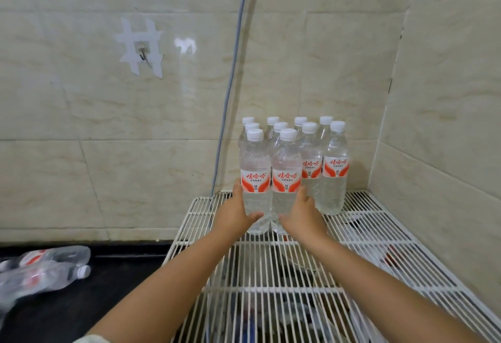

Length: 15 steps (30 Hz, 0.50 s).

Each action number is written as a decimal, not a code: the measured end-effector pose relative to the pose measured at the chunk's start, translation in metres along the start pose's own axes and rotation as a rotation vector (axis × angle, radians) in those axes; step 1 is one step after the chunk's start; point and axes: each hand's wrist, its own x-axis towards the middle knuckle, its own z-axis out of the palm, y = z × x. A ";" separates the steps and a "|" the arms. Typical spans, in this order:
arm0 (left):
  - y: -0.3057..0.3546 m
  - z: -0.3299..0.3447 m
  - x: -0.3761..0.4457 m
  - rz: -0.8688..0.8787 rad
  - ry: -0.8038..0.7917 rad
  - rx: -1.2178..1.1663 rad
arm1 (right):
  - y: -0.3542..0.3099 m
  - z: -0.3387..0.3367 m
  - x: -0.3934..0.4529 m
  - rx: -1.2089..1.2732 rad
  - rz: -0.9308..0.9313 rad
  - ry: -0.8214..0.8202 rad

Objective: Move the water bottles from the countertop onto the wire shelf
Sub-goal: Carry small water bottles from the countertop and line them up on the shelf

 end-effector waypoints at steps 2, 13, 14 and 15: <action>-0.006 -0.014 -0.006 -0.004 -0.029 0.145 | -0.004 -0.007 -0.004 -0.143 0.024 -0.057; -0.152 -0.112 -0.089 -0.377 0.095 0.706 | -0.124 0.064 -0.054 -0.399 -0.650 -0.118; -0.162 -0.118 -0.100 -0.407 0.091 0.731 | -0.138 0.076 -0.057 -0.386 -0.722 -0.121; -0.172 -0.127 -0.113 -0.459 0.089 0.748 | -0.156 0.091 -0.062 -0.363 -0.800 -0.149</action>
